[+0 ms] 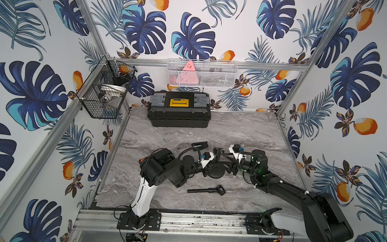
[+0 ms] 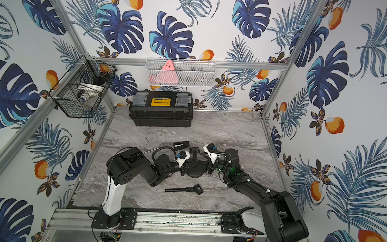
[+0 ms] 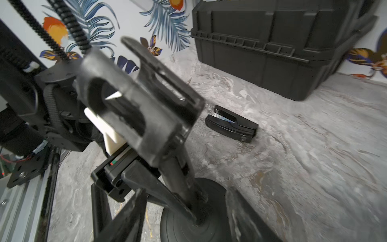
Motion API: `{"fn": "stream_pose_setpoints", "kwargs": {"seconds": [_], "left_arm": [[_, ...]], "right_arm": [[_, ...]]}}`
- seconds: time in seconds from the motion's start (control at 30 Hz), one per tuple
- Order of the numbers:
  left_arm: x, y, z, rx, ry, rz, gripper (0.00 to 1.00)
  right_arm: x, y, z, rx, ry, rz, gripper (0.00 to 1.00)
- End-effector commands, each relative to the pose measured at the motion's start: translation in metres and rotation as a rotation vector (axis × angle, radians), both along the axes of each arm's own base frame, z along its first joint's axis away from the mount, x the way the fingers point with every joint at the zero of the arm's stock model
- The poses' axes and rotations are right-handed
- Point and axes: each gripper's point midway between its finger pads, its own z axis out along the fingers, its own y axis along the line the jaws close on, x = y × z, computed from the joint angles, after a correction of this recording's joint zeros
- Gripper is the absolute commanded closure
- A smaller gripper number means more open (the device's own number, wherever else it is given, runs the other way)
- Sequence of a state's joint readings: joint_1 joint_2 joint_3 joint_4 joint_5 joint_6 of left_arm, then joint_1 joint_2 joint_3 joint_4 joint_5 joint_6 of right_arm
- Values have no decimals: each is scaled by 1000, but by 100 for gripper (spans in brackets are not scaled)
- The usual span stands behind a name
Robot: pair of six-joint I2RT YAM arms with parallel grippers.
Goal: Assemble a microphone stand
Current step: Screw the microphone stand pole into the microphone stand base.
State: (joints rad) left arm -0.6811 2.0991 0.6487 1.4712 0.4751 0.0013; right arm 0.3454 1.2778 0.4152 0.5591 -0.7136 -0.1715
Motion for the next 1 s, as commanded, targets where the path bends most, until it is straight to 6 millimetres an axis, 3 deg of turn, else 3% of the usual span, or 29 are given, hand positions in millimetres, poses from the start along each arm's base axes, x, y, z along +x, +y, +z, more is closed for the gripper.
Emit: {"fn": "stream_pose_setpoints", "kwargs": {"seconds": [0.0,0.33,0.47,0.73,0.8,0.97], "left_arm": [[2,3,-23,72,58,15,83],[1,0,-26,71,70,1,83],[1,0,-26,76,71,-1,83],[3,0,-28,83,72,10,82],[5,1,-26,80,68,21,79],[6,3,-23,68,71,34,52]], "right_arm": [[-8,14,16,29,-111,143,36],[4,21,21,35,-147,169,39],[8,19,20,45,-152,147,53],[15,15,18,52,-166,99,90],[14,13,14,48,-167,80,100],[14,5,8,69,-175,15,100]]}}
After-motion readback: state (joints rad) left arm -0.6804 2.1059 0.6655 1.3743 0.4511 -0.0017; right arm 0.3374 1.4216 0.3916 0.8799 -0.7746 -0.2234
